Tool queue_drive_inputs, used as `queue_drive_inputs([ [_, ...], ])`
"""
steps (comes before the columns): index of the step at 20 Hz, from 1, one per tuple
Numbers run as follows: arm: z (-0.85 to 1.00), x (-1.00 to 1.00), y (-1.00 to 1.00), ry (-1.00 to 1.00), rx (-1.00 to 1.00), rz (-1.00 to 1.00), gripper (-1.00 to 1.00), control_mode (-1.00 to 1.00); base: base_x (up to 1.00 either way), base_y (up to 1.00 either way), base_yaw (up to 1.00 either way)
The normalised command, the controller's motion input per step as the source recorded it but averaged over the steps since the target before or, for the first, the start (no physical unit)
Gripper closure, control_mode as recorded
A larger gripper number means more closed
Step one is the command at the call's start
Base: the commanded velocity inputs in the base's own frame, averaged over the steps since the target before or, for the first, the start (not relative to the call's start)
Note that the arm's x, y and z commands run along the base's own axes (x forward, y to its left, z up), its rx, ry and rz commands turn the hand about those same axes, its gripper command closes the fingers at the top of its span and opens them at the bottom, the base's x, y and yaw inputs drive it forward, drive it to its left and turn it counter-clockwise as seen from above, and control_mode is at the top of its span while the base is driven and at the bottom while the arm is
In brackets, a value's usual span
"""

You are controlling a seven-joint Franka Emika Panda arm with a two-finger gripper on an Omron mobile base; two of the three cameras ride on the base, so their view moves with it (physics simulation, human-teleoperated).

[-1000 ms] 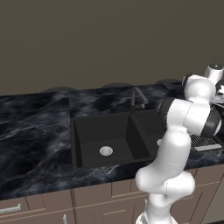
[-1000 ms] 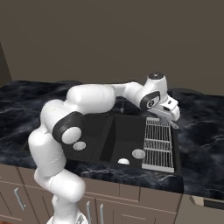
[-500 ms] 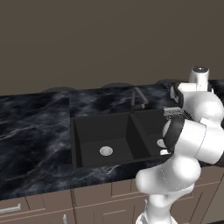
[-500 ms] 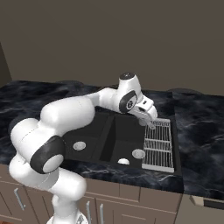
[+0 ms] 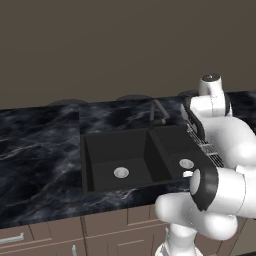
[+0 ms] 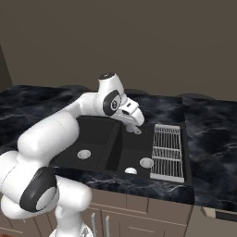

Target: Move any existing items from the left basin to the right basin for drying. Then move the measuring cup from the counter to the left basin of the sink for washing.

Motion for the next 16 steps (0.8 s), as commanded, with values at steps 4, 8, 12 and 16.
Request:
queue_drive_inputs([
  [4,0.29,-0.16,0.58,0.13,0.0,0.05,1.0,-1.0,0.0,0.0,0.0],
  [8,0.01,-0.15,0.59,0.06,0.0,0.1,1.0,-1.0,0.0,0.0,0.0],
  [12,-0.03,-0.12,0.65,0.01,0.0,0.11,1.0,-1.0,0.0,0.0,0.0],
  [16,-0.11,-0.07,0.69,0.01,0.0,0.11,1.0,-1.0,0.0,0.0,0.0],
])
